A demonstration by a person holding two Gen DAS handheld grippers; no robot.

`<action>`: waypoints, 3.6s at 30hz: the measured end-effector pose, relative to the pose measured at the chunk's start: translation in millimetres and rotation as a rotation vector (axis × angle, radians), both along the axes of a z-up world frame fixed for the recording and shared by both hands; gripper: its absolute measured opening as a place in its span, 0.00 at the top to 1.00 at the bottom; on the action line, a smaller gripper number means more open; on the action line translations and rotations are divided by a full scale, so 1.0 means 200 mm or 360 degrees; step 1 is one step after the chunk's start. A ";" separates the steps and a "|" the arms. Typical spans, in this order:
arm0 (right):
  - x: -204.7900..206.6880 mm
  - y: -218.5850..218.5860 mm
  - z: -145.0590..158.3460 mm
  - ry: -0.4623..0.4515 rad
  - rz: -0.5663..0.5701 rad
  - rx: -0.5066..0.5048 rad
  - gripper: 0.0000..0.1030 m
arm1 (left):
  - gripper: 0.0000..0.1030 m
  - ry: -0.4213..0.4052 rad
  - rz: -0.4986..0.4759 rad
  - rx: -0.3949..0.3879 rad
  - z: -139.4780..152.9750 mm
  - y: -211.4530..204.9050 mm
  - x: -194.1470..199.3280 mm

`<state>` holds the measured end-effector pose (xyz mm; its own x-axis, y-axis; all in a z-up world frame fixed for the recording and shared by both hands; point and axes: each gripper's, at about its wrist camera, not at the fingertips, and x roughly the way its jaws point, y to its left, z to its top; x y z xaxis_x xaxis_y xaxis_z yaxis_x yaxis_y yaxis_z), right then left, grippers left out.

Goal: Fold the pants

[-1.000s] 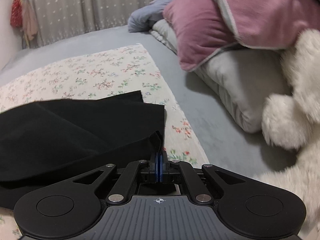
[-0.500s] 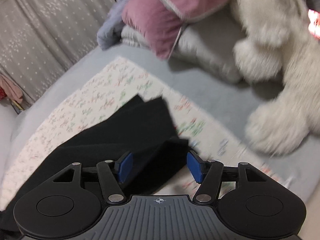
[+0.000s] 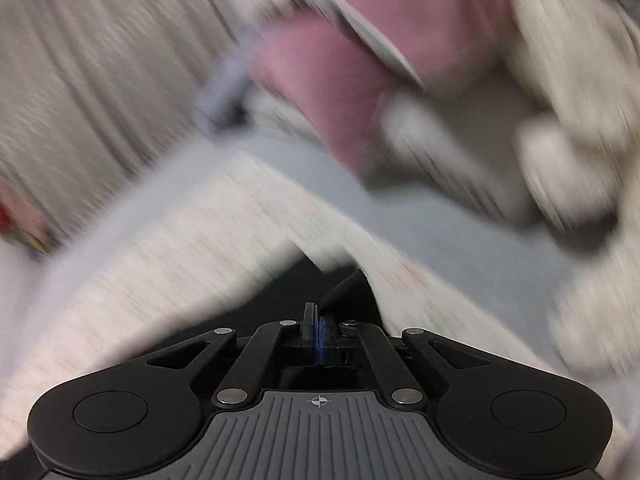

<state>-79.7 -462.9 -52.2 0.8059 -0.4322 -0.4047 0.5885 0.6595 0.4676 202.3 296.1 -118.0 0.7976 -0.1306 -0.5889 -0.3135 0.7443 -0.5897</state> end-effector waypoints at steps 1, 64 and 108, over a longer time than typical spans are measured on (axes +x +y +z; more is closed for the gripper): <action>-0.04 0.02 0.06 -0.0129 0.0022 -0.0033 1.00 | 0.94 -0.0018 0.0022 -0.0056 0.00 0.03 -0.03; 0.10 0.02 0.75 -0.0412 0.0079 -0.0082 0.99 | 0.94 -0.0929 -0.0074 -0.0339 0.57 0.08 -0.27; 0.73 -0.17 -0.22 0.0732 0.0276 -0.0338 0.63 | 0.35 0.0391 -0.0272 0.0686 -0.18 -0.49 0.34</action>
<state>66.9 -497.4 -96.7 0.6329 -0.4192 -0.6509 0.5750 0.8175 0.0326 270.8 199.1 -153.3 0.6176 0.0487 -0.7850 -0.2573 0.9557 -0.1431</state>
